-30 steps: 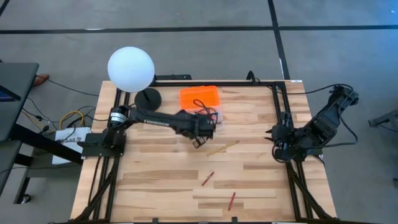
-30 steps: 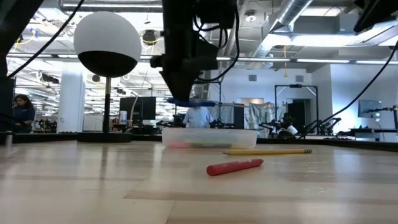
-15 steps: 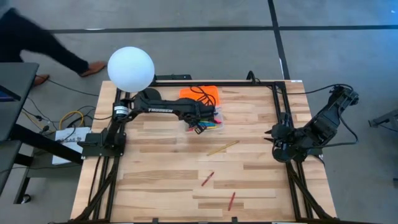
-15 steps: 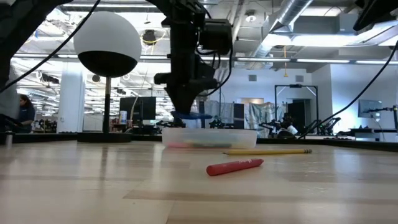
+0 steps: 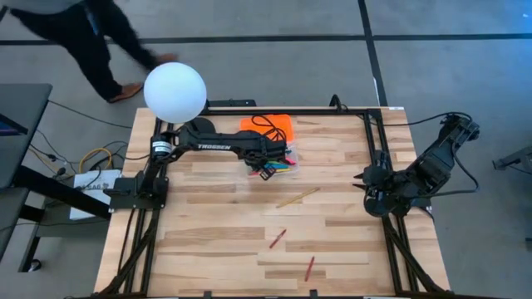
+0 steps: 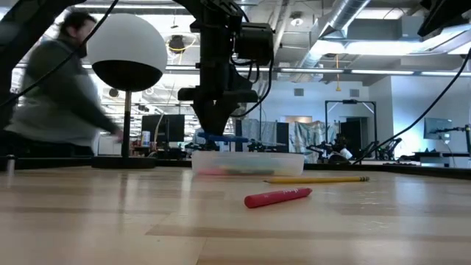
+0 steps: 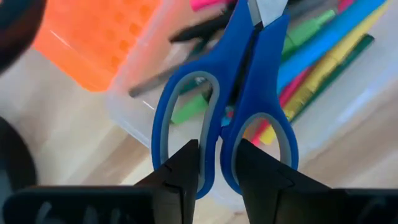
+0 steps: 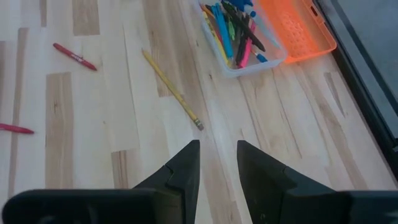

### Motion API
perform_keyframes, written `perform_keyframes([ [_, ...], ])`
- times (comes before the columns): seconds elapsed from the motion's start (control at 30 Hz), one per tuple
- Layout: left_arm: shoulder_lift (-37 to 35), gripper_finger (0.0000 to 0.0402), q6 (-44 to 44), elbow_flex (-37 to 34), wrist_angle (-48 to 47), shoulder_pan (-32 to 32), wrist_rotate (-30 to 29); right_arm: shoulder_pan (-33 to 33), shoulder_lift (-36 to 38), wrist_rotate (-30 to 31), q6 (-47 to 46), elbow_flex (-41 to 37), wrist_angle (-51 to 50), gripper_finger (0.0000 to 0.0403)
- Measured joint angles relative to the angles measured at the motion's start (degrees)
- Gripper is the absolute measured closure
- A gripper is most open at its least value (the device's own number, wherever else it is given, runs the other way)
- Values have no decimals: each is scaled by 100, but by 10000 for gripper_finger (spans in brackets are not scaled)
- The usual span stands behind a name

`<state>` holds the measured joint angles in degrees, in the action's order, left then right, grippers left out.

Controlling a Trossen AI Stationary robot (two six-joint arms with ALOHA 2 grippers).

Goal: Pick & place school supplies into a supply box
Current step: Put the blue scissor into the supply box, then put the yellow pencil into the supply box

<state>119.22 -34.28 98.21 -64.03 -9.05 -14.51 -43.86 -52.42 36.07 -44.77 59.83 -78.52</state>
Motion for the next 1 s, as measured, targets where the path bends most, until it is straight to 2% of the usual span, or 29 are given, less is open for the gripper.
perform_keyframes([
  [0.1, 0, 298, -19, 0, 6, -1, 236, 0, 0, 0, 4, 0, 94, 305],
  [0.47, 0, 274, -349, 0, 9, 33, 272, 0, -7, -9, -26, 0, 286, 305],
  [0.7, -6, 274, 104, 91, 29, 292, 395, 0, -7, -11, -22, -4, 395, 305],
  [0.87, -102, 274, 510, 270, -33, 734, 133, 0, -4, 48, 225, -378, 833, 305],
  [1.0, -313, 274, 555, 271, -50, 1211, -465, 4, -7, -15, 1048, -983, 2064, 305],
])
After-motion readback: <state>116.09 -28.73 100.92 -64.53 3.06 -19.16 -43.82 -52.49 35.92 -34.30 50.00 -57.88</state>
